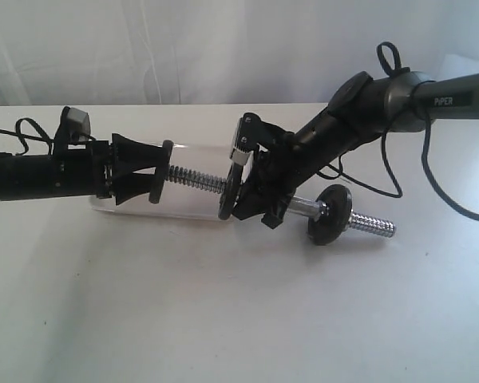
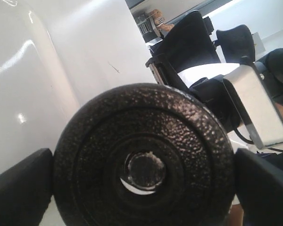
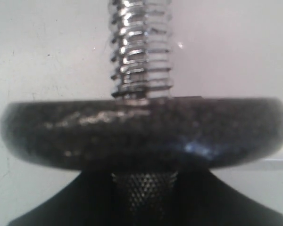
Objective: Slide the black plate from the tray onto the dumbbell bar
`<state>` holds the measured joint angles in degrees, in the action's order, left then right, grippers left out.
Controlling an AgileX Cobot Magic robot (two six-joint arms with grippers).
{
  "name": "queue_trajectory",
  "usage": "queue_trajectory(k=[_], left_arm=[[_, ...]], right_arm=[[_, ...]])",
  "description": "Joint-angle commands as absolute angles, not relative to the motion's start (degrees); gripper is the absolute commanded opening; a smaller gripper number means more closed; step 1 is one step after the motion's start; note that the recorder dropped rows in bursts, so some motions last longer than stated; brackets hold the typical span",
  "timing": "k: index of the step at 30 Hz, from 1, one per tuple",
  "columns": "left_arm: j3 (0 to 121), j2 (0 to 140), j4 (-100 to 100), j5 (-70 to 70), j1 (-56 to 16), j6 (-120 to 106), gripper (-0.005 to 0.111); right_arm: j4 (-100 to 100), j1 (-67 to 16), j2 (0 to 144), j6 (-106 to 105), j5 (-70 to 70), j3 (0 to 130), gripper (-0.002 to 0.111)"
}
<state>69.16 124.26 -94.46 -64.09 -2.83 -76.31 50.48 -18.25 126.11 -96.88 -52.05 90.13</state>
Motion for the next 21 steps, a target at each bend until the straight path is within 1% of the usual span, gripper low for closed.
queue_trajectory(k=[1,7,12,21], left_arm=[[69.49,123.35,-96.59,-69.96,-3.89,-77.58,0.0],[69.49,123.35,-99.95,-69.96,-7.99,-81.09,0.0],[69.37,123.35,-99.95,-69.96,-9.34,-81.43,0.0],[69.37,123.35,-99.95,-69.96,-12.79,-82.76,0.0]], right_arm=[[56.95,-18.28,123.55,-98.23,-54.01,91.22,0.0],[57.43,-18.28,123.55,-99.45,-54.26,91.22,0.0],[59.38,-18.28,123.55,-102.45,-56.97,91.22,0.0],[59.49,-18.28,123.55,-102.69,-56.75,91.22,0.0]])
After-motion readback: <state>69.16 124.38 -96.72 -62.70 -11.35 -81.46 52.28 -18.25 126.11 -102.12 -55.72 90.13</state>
